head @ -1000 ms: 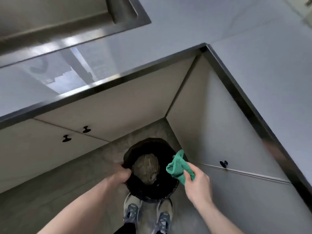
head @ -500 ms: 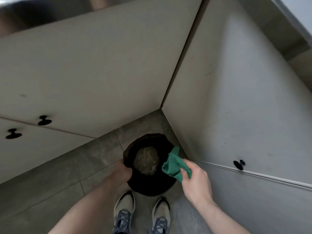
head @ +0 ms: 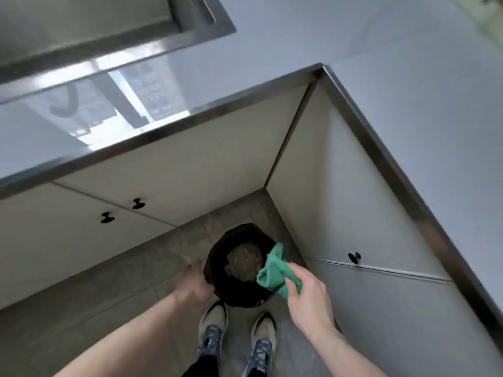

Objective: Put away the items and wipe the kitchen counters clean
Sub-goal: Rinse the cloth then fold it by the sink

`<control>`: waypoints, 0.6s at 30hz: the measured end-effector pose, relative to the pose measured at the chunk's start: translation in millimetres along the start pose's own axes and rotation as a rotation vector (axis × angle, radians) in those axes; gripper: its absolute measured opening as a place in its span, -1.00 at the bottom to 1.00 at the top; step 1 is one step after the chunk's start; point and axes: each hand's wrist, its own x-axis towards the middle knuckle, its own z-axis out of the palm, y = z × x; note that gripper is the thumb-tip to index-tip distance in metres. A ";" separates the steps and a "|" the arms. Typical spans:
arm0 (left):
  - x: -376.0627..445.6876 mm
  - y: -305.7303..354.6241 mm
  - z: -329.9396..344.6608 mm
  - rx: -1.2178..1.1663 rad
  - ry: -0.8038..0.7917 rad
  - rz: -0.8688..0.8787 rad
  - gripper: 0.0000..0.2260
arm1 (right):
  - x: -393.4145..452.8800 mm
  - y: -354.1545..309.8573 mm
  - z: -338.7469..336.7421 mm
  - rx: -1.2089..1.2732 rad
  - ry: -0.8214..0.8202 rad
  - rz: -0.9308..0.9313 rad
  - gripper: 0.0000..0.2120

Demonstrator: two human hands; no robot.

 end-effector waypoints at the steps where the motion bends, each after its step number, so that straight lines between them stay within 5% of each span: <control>1: -27.9 7.7 -14.6 0.021 0.008 0.047 -0.33 | -10.0 -10.6 -10.8 0.014 0.001 -0.011 -0.63; 6: -163.5 21.9 -74.8 -0.044 -0.001 0.151 -0.23 | -77.8 -69.6 -72.2 0.113 -0.006 -0.089 -0.62; 11: -297.1 33.5 -139.3 -0.186 0.119 0.312 -0.73 | -140.5 -142.7 -144.5 0.166 -0.020 -0.271 -0.60; 18: -425.9 37.8 -209.0 -0.367 0.306 0.508 -0.76 | -195.8 -237.2 -198.2 -0.069 -0.110 -0.671 -0.57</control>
